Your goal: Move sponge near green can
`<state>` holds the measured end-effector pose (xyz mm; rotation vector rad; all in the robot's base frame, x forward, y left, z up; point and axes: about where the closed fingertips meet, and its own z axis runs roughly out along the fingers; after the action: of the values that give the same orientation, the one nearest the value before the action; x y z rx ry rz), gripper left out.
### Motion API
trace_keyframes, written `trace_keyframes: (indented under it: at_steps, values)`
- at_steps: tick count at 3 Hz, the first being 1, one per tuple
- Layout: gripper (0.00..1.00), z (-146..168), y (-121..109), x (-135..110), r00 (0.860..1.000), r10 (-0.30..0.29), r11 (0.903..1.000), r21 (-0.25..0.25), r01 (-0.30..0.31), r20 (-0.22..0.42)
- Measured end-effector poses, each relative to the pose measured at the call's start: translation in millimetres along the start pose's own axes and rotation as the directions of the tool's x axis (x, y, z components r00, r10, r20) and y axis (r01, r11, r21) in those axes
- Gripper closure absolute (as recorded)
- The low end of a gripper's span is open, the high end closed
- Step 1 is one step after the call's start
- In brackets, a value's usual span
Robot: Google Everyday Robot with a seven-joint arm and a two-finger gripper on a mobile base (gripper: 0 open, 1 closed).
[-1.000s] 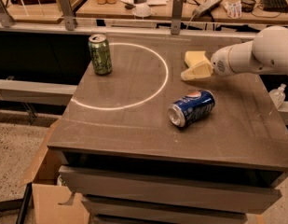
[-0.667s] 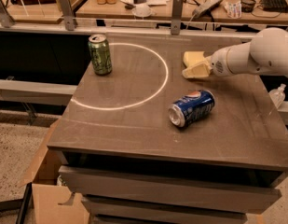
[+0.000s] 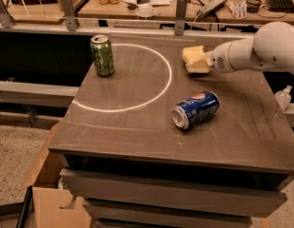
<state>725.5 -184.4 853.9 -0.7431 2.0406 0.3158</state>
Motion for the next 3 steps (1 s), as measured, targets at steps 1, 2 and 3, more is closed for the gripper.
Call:
trace_keyframes:
  at_steps: [1, 2, 3]
  values:
    - [1.0, -7.7, 25.8, -35.2, 0.996, -0.055, 0.9924, -0.107, 0.062, 0.068]
    - [1.0, -14.8, 63.8, -62.9, 0.987, -0.111, 0.9555, -0.261, 0.138, 0.115]
    - [1.0, -23.6, 107.4, -76.0, 0.978, -0.158, 0.8848, -0.42, 0.202, 0.137]
